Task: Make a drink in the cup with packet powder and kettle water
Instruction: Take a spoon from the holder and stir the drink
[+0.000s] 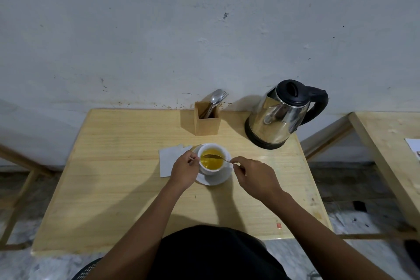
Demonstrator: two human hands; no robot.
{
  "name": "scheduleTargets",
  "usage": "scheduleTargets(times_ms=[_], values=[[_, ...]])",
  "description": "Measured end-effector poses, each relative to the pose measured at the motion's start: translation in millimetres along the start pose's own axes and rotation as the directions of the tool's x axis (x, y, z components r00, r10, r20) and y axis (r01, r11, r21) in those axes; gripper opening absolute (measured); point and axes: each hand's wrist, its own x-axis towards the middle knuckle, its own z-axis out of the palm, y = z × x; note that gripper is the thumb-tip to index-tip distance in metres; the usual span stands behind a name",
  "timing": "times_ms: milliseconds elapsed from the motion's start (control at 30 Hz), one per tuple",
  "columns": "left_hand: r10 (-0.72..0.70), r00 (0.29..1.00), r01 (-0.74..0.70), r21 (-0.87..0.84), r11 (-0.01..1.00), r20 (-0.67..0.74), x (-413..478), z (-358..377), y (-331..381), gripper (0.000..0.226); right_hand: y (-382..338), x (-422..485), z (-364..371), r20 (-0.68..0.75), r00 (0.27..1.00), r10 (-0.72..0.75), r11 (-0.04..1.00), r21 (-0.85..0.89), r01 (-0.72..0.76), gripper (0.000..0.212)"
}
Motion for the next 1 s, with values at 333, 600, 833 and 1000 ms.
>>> scheduleTargets(times_ms=[333, 600, 833, 1000], values=[[0.010, 1.000, -0.010, -0.024, 1.000, -0.005, 1, 2, -3, 0.021, 13, -25, 28, -0.153, 0.985, 0.076, 0.982, 0.184, -0.047, 0.026], [0.014, 1.000, -0.014, -0.004, 1.000, -0.011, 2, 2, -4, 0.021, 8, -21, 32, -0.196, 0.972, 0.132, 0.970, 0.226, -0.086, 0.027], [0.017, 1.000, -0.017, -0.015, 1.000, -0.013, 1, 1, -3, 0.021, 9, -20, 32, -0.175, 0.974, 0.142, 0.960, 0.263, -0.093, 0.028], [0.016, 1.000, -0.016, -0.013, 1.000, -0.019, 1, 2, -3, 0.021, 11, -19, 31, -0.175, 0.969, 0.176, 0.945, 0.307, -0.116, 0.027]])
